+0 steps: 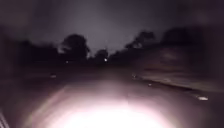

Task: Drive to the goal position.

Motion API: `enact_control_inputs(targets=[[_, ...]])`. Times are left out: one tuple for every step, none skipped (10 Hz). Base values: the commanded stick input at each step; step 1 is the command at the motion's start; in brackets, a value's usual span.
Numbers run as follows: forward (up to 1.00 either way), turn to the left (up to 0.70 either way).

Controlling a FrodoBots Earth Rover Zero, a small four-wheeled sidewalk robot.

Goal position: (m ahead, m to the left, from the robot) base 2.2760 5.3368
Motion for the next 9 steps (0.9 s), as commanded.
enact_control_inputs(targets=[[0.7, 0.0], [0.7, 0.23], [0.7, 0.35], [0.7, 0.35], [0.7, 0.26], [0.7, 0.0], [0.7, 0.0], [0.7, 0.0], [0.7, 0.0]])
